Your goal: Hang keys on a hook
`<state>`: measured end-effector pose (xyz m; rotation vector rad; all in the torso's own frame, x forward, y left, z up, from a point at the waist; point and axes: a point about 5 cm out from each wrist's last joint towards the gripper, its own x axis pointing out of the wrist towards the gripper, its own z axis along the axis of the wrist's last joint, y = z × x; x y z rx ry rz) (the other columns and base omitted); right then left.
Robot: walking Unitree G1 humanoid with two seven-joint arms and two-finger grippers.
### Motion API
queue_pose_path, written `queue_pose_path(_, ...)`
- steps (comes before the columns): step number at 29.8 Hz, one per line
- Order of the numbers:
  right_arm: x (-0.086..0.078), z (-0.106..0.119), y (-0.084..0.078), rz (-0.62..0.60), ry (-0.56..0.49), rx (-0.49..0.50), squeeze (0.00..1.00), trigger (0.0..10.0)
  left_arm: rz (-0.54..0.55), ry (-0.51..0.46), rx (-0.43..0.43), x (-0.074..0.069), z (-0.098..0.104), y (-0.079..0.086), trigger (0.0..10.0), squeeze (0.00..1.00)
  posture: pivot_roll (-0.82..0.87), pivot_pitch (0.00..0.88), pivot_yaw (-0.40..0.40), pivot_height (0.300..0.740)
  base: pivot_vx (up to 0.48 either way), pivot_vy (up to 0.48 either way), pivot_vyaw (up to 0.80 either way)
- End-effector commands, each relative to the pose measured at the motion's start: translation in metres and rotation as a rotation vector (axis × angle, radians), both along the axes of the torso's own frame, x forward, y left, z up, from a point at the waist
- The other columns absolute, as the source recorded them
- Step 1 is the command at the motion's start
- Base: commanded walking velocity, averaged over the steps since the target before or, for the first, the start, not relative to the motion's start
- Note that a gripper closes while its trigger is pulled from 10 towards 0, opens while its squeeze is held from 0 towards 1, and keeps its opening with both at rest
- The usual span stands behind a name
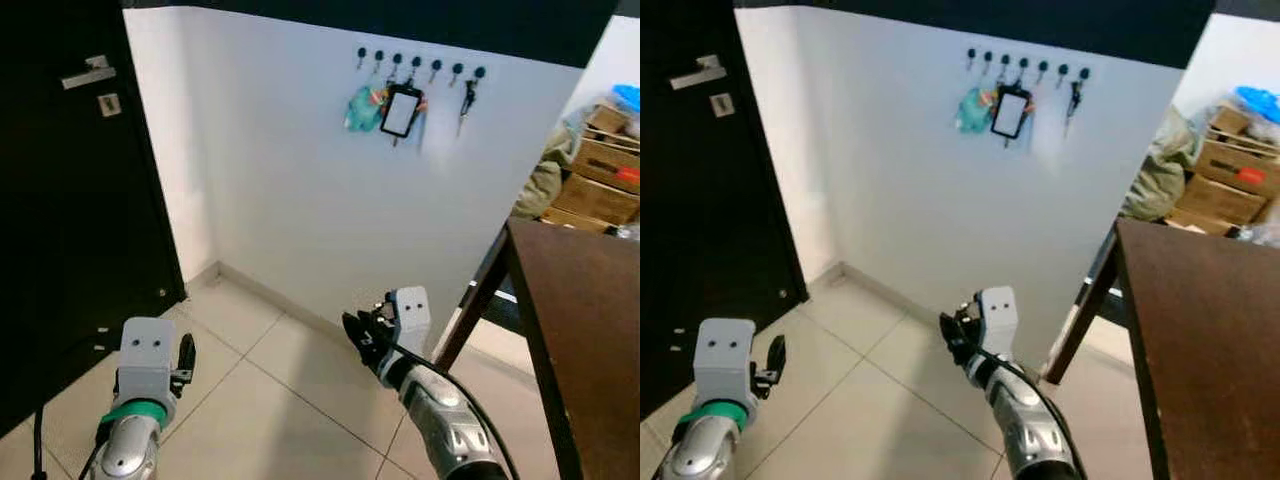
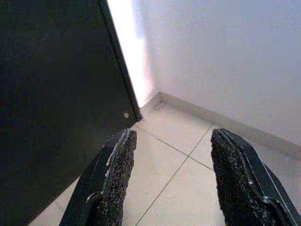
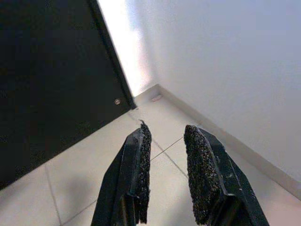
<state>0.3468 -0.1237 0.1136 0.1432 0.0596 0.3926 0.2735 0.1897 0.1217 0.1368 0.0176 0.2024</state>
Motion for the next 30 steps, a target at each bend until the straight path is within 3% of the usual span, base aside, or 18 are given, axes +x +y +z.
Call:
queue_pose_path(1,-0.0001,-0.0034,0.0038,0.007,0.013,0.002,0.00,10.0,0.007,0.017,-0.010,-0.0025,-0.0037,0.0022,10.0,0.00,-0.10,0.001,0.036,0.740,0.000,0.454,0.00)
queue_pose_path(10,0.0006,-0.0036,0.0041,0.011,0.012,0.002,0.00,10.0,0.009,0.013,-0.012,-0.0035,-0.0026,0.0028,10.0,0.00,-0.10,0.008,0.031,0.740,0.000,0.381,0.00)
queue_pose_path(16,0.0010,-0.0040,0.0061,0.012,0.013,0.009,0.00,10.0,-0.014,-0.006,0.029,-0.0034,0.0022,0.0006,10.0,0.00,-0.09,0.006,0.034,0.740,0.000,-0.377,0.00)
queue_pose_path(30,-0.0004,-0.0061,0.0071,0.004,0.017,0.030,0.00,10.0,-0.009,-0.005,0.023,-0.0041,0.0039,0.0020,10.0,0.00,-0.09,0.007,0.049,0.740,0.000,-0.446,0.00)
